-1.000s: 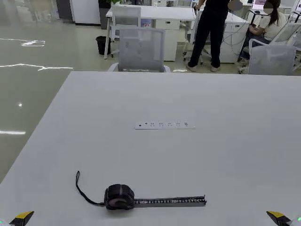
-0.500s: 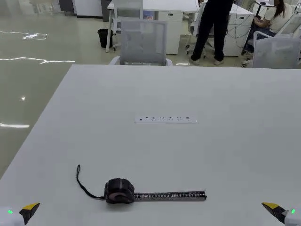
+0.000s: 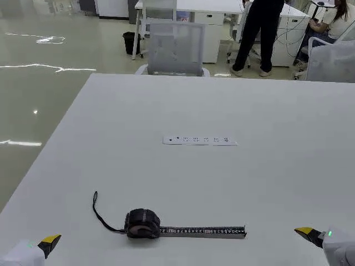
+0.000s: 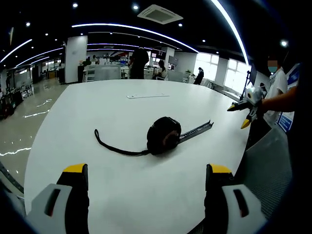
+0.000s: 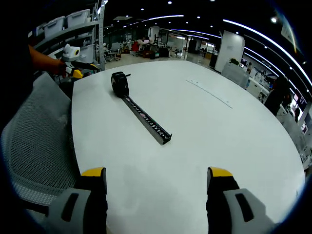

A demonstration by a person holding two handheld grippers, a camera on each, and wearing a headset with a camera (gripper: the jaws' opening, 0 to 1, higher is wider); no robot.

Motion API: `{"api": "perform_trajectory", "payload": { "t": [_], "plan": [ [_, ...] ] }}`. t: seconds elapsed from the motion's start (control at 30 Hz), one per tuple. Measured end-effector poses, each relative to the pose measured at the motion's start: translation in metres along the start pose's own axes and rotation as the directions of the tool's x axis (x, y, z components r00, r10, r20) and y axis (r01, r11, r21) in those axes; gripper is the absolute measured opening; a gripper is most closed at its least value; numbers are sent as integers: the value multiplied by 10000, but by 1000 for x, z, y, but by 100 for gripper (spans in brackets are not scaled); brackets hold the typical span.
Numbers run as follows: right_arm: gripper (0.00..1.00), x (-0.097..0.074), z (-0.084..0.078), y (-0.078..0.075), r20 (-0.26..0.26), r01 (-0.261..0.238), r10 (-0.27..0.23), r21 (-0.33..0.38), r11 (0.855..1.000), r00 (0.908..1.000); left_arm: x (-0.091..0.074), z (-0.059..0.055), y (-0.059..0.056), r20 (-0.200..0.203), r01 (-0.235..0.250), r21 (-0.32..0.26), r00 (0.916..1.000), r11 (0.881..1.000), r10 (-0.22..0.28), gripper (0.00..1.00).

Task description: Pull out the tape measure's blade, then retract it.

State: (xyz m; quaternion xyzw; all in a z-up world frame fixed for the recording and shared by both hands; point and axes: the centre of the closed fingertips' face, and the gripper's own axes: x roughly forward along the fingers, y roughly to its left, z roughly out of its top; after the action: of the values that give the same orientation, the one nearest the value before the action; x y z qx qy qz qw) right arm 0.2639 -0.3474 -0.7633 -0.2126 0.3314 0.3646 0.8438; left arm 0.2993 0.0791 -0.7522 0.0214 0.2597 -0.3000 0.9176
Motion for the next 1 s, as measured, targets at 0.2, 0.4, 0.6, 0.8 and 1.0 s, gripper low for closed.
{"api": "perform_trajectory", "payload": {
  "t": [0.2,0.4,0.6,0.8,1.0],
  "plan": [
    [82,8,10,-9,-240,-428,415,-571,9975,9989,3,8,-6,52,5,201,10000,9998,-6,99],
    [78,16,25,-18,-370,-803,762,-1236,9891,9964,8,12,-7,120,-66,252,9999,9997,63,99],
    [73,26,37,-23,-815,-1374,1232,-2011,9699,9890,12,16,-18,81,13,313,10000,9995,-15,99],
    [67,34,44,-24,-1291,-1966,1692,-2436,9497,9771,13,23,-26,90,101,505,9999,9987,-105,99],
    [62,44,48,-25,-1744,-2469,2057,-2640,9324,9630,16,24,-30,158,44,122,9999,9999,-46,99]
  ]
}}
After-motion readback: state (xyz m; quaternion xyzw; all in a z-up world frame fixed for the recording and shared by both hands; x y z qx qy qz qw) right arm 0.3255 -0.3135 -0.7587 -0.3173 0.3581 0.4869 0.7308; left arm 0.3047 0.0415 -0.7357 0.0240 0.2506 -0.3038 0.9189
